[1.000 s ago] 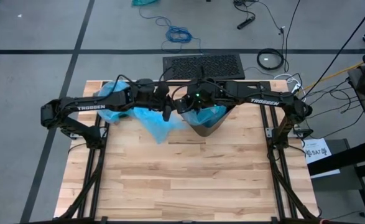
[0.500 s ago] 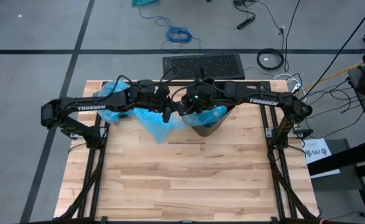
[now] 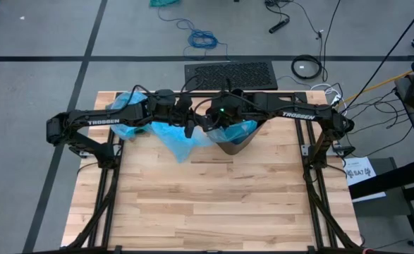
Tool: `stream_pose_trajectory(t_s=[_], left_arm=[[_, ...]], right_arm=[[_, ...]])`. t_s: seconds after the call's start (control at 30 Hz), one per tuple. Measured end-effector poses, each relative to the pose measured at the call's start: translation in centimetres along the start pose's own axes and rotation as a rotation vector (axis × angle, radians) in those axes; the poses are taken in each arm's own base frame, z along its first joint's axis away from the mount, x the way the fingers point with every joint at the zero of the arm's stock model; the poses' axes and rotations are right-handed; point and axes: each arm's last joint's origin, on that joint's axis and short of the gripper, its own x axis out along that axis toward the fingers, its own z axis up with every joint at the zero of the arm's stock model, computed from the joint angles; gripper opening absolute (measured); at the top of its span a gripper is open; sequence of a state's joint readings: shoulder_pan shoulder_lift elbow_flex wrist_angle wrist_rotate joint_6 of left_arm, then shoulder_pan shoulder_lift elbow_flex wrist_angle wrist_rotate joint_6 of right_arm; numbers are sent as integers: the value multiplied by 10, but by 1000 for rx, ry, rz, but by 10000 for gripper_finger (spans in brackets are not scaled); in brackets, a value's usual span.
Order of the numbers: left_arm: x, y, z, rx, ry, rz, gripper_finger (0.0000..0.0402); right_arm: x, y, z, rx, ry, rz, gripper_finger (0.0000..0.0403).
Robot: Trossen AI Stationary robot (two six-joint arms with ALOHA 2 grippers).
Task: Place trash/remove bag and relplace
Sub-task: Remove the blue trash bag from the trash bin
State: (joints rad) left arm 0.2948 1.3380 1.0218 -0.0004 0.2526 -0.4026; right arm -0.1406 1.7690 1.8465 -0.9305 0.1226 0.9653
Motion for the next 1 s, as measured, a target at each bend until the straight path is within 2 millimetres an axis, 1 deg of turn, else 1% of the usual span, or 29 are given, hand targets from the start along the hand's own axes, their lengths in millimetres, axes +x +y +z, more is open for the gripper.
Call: stream_pose_trajectory(t_s=[0.17, 0.3, 0.4, 0.5, 0.6, 0.73, 0.8, 0.9, 1.0], left_arm=[[0, 1, 0, 13, 3, 6, 0], [0, 2, 1, 18, -1, 6, 0], [-1, 1, 1, 17, 0, -4, 0], [-1, 1, 1, 17, 5, -6, 0], [-1, 1, 1, 16, 5, -5, 0], [-1, 1, 1, 16, 4, -4, 0], [-1, 2, 1, 15, 2, -1, 0], [-2, 5, 2, 11, -3, 11, 0], [-2, 7, 3, 8, -7, 18, 0]], right_arm=[[5, -1, -1, -26, 8, -14, 1], [1, -1, 0, -35, -4, -12, 0], [-11, -2, 2, -33, -29, 3, 0], [-26, -1, 5, -41, -95, 12, 0], [-45, 0, 9, -58, -177, 42, 0], [-76, 2, 16, -76, -297, 129, 0], [-87, 2, 18, -70, -322, 164, 0], [-92, -2, 15, -34, -276, 167, 0], [-85, -7, 9, -11, -203, 107, 0]])
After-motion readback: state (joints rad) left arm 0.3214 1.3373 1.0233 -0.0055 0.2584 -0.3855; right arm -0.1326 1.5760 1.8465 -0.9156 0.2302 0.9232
